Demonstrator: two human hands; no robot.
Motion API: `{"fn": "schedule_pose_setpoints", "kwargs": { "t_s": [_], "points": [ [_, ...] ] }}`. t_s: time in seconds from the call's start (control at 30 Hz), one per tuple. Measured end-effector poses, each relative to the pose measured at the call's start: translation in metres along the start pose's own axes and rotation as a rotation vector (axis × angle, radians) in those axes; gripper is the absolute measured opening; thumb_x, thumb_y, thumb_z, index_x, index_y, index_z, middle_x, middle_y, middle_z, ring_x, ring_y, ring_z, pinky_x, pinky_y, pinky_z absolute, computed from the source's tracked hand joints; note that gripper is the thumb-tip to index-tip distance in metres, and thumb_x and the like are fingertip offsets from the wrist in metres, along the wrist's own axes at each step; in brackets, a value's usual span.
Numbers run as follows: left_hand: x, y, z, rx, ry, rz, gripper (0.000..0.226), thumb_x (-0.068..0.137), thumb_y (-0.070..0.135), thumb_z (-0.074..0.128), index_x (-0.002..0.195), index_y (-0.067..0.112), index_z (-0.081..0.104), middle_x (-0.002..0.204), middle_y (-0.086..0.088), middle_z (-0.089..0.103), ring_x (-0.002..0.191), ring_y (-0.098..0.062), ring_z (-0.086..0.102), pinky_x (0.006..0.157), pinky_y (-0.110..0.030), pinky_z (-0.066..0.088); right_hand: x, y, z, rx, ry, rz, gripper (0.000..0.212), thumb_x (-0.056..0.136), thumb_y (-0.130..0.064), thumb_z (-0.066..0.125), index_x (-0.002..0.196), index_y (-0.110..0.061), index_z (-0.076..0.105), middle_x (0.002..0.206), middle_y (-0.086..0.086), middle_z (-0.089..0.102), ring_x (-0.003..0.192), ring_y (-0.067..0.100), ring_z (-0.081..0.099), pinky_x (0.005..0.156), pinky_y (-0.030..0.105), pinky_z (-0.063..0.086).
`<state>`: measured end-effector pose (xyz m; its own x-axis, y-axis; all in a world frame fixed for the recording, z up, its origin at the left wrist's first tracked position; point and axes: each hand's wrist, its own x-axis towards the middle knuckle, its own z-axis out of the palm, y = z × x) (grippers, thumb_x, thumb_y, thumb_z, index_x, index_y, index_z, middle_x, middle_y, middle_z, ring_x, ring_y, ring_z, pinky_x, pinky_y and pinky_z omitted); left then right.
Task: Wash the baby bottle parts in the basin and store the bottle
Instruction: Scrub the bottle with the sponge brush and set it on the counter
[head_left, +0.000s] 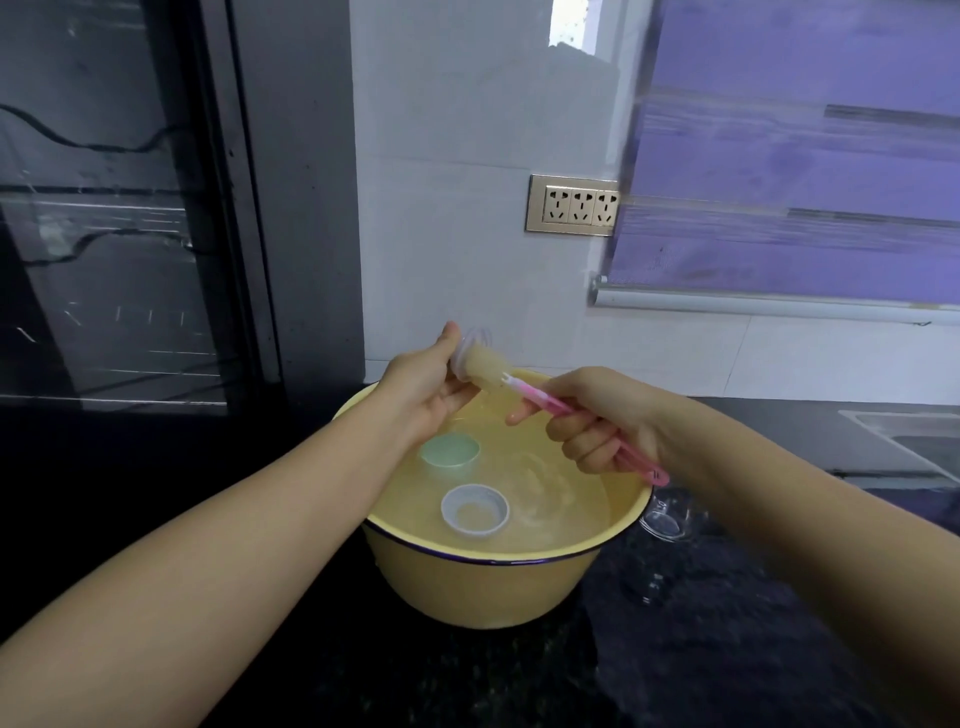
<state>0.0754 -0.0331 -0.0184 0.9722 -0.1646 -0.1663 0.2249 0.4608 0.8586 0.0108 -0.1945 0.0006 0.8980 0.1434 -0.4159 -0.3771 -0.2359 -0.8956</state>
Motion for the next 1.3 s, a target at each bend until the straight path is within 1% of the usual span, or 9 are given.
{"fn": "schedule_pose_setpoints", "kwargs": {
  "t_s": [0.1, 0.27, 0.37, 0.63, 0.8, 0.97, 1.03, 1.13, 1.3],
  "points": [
    [0.001, -0.001, -0.001, 0.035, 0.031, -0.026, 0.024, 0.095, 0.029, 0.055, 0.093, 0.005, 0.057, 0.092, -0.011, 0.067, 0.078, -0.02, 0.066, 0.065, -0.032, 0.054, -0.004, 0.002, 0.004, -0.162, 0.067, -0.053, 0.036, 0.096, -0.041, 0.041, 0.103, -0.016, 0.066, 0.052, -0.007, 0.021, 0.037, 0.007, 0.017, 0.034, 0.016, 0.016],
    [-0.003, 0.0, 0.001, 0.062, 0.104, -0.036, 0.02, 0.1, 0.023, 0.046, 0.086, 0.01, 0.052, 0.086, -0.008, 0.064, 0.066, -0.016, 0.063, 0.063, -0.032, 0.053, -0.003, 0.01, 0.018, -1.047, 0.423, -0.463, 0.044, 0.098, -0.05, 0.029, 0.106, -0.018, 0.058, 0.081, 0.001, 0.059, 0.078, 0.022, 0.056, 0.068, 0.032, 0.045],
    [0.0, 0.004, -0.005, -0.025, 0.204, 0.035, 0.027, 0.103, 0.015, 0.035, 0.081, 0.007, 0.047, 0.096, -0.012, 0.061, 0.057, -0.016, 0.058, 0.045, -0.025, 0.052, -0.011, 0.021, 0.015, -1.41, 0.643, -0.615, 0.043, 0.098, -0.052, 0.021, 0.113, -0.024, 0.05, 0.079, 0.004, 0.059, 0.082, 0.031, 0.059, 0.062, 0.035, 0.041],
    [-0.005, -0.004, -0.001, 0.337, -0.079, -0.097, 0.028, 0.089, 0.041, 0.062, 0.095, 0.013, 0.058, 0.105, -0.008, 0.059, 0.092, -0.028, 0.066, 0.079, -0.039, 0.057, -0.018, 0.023, 0.0, -1.459, 0.759, -0.671, 0.044, 0.098, -0.053, 0.023, 0.13, -0.032, 0.044, 0.102, 0.007, 0.066, 0.094, 0.033, 0.061, 0.068, 0.035, 0.043],
    [-0.005, -0.008, 0.002, 0.31, -0.234, 0.037, 0.027, 0.088, 0.024, 0.066, 0.104, 0.007, 0.052, 0.118, -0.015, 0.057, 0.092, -0.027, 0.066, 0.072, -0.03, 0.06, -0.018, 0.026, 0.0, -1.601, 0.782, -0.65, 0.047, 0.1, -0.045, 0.027, 0.146, -0.045, 0.016, 0.105, 0.006, 0.062, 0.093, 0.031, 0.062, 0.066, 0.033, 0.039],
    [-0.005, -0.007, 0.003, 0.266, -0.209, 0.172, 0.033, 0.096, 0.021, 0.052, 0.069, 0.005, 0.044, 0.098, -0.013, 0.06, 0.083, -0.019, 0.065, 0.07, -0.026, 0.059, -0.024, 0.016, 0.005, -0.967, 0.492, -0.557, 0.037, 0.1, -0.039, 0.038, 0.136, -0.041, 0.045, 0.105, -0.001, 0.067, 0.096, 0.017, 0.062, 0.076, 0.024, 0.044],
    [-0.004, -0.005, 0.002, 0.223, -0.201, 0.177, 0.031, 0.097, 0.022, 0.05, 0.074, 0.002, 0.047, 0.099, -0.015, 0.061, 0.084, -0.021, 0.066, 0.069, -0.026, 0.06, -0.026, 0.013, 0.001, -0.496, 0.31, -0.384, 0.03, 0.099, -0.039, 0.042, 0.125, -0.043, 0.056, 0.064, -0.004, 0.051, 0.05, 0.009, 0.049, 0.046, 0.018, 0.036],
    [-0.003, -0.004, 0.002, 0.167, -0.22, 0.131, 0.024, 0.098, 0.023, 0.049, 0.104, 0.0, 0.052, 0.095, -0.014, 0.064, 0.085, -0.021, 0.067, 0.067, -0.026, 0.06, -0.033, 0.011, -0.007, 0.034, 0.057, -0.127, 0.022, 0.097, -0.038, 0.045, 0.102, -0.033, 0.066, 0.054, -0.006, 0.017, 0.036, 0.004, 0.014, 0.033, 0.013, 0.009],
    [-0.004, -0.007, 0.005, 0.129, -0.184, 0.064, 0.02, 0.098, 0.019, 0.049, 0.104, 0.001, 0.054, 0.088, -0.014, 0.062, 0.079, -0.022, 0.065, 0.062, -0.028, 0.06, -0.042, 0.011, -0.013, 0.181, -0.047, -0.021, 0.021, 0.097, -0.037, 0.043, 0.086, -0.023, 0.056, 0.047, -0.008, 0.02, 0.028, 0.001, 0.018, 0.026, 0.01, 0.015]
  ]
}}
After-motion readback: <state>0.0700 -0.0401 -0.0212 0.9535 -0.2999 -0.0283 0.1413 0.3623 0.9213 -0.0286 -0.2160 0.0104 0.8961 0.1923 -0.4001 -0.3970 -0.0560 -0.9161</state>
